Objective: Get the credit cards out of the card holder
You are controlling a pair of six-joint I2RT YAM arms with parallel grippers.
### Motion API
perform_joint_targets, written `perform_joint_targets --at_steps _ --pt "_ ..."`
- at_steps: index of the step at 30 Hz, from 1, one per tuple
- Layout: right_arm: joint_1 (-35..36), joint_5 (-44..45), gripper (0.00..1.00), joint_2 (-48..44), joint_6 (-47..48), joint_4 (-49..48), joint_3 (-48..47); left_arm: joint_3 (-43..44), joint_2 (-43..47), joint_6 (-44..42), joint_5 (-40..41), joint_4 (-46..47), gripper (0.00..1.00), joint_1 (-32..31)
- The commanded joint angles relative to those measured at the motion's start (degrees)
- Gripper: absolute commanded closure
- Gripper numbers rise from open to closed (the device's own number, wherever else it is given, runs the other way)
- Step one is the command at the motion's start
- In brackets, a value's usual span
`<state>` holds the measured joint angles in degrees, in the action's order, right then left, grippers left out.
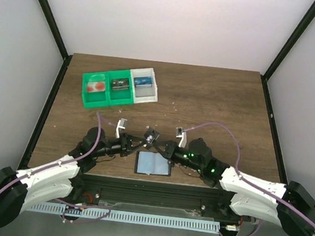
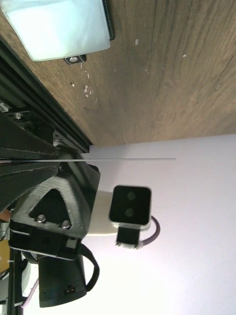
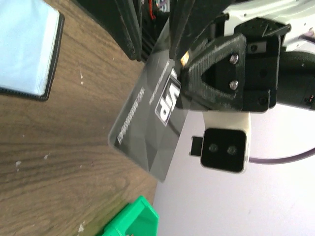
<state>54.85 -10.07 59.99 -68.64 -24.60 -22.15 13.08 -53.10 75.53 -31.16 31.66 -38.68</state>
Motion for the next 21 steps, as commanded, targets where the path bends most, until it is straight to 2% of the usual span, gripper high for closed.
perform_joint_targets --at_steps 1,7,11,14,17,21 --pt "0.17 -1.98 0.79 -4.72 6.30 7.07 -1.11 -1.56 2.35 -1.42 -0.58 0.41 1.00 0.26" --pt "-0.02 2.66 0.63 -15.34 14.86 22.15 -3.80 1.46 5.72 -11.80 -5.27 -9.96 1.00 1.01" --pt "-1.13 2.00 0.54 -16.81 22.15 32.68 -10.73 5.43 5.99 -19.55 -11.88 -16.11 1.00 1.04" --pt "-3.42 -2.67 0.53 -15.82 24.53 37.15 -13.94 6.73 5.69 -23.13 -17.35 -19.84 1.00 1.00" --pt "-5.85 -10.13 0.50 -14.63 25.47 37.08 -14.40 6.25 5.79 -24.27 -23.03 -20.64 1.00 1.05" --pt "-7.61 -17.34 0.47 -12.15 26.37 35.20 -13.36 5.34 6.47 -23.29 -26.14 -19.74 1.00 1.05"
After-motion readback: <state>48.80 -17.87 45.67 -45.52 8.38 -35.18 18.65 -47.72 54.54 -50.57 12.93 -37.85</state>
